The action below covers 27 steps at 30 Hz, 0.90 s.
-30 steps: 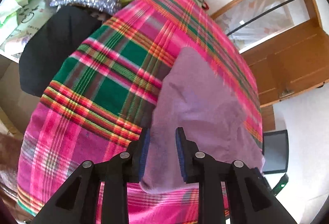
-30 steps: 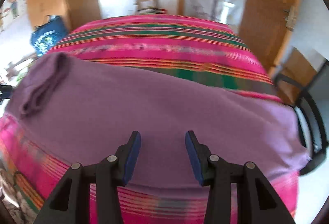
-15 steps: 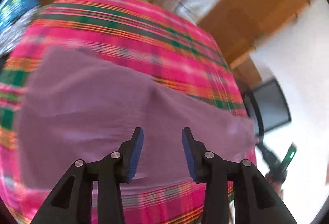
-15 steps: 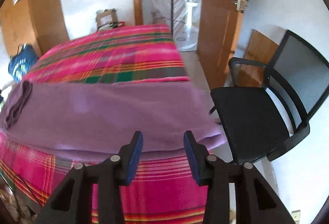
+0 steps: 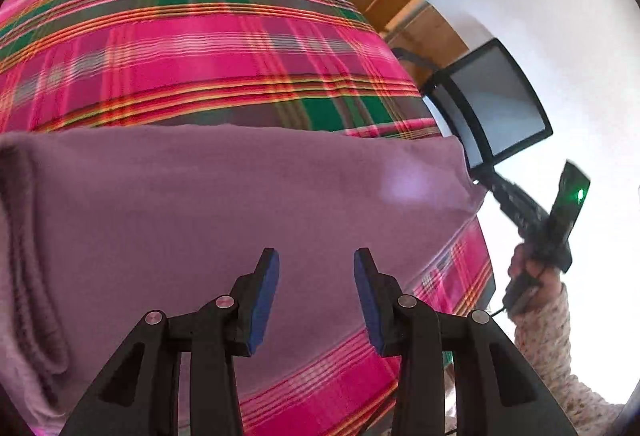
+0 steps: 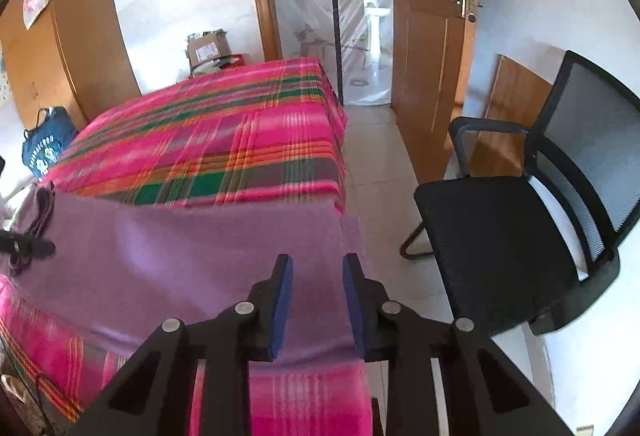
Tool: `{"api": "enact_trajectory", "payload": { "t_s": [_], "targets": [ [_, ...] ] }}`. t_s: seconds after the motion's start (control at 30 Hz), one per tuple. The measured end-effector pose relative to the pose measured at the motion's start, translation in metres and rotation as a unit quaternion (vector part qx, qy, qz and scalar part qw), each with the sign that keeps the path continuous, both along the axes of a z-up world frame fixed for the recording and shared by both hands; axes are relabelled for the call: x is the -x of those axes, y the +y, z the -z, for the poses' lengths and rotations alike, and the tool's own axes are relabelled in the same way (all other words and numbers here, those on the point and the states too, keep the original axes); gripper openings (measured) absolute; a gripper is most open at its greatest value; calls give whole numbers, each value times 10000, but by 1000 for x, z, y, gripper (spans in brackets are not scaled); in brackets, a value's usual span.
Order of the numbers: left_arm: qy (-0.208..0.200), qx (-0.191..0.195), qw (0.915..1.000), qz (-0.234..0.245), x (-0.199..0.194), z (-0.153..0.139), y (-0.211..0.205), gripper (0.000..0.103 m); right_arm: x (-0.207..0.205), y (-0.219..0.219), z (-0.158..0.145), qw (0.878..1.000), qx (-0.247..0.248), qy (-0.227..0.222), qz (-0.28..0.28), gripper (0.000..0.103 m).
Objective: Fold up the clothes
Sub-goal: 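Move the right gripper to the garment's end and grasp its edge, then lift the garment end with the right gripper and fold it over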
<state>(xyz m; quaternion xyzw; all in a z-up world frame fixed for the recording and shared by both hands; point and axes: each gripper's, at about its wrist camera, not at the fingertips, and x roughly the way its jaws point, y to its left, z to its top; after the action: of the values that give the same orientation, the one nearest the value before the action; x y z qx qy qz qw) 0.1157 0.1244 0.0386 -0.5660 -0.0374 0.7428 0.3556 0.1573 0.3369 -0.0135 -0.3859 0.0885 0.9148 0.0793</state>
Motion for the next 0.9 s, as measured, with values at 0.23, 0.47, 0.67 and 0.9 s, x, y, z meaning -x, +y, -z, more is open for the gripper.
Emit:
{"api": "enact_trajectory", "payload": {
  "t_s": [0.23, 0.47, 0.67, 0.9],
  "targets": [
    [-16, 81, 9998, 207, 3, 7, 18, 40, 33, 12, 7, 9996, 40, -176, -233, 27],
    [-101, 120, 9997, 172, 9, 14, 23, 40, 50, 9, 13, 9988, -13, -323, -364, 27],
    [-159, 151, 9996, 169, 10, 18, 26, 41, 51, 9, 14, 9983, -64, -409, -412, 22],
    [-166, 165, 9995, 188, 10, 17, 26, 41, 35, 9, 1, 9996, -184, -133, -158, 5]
  ]
}}
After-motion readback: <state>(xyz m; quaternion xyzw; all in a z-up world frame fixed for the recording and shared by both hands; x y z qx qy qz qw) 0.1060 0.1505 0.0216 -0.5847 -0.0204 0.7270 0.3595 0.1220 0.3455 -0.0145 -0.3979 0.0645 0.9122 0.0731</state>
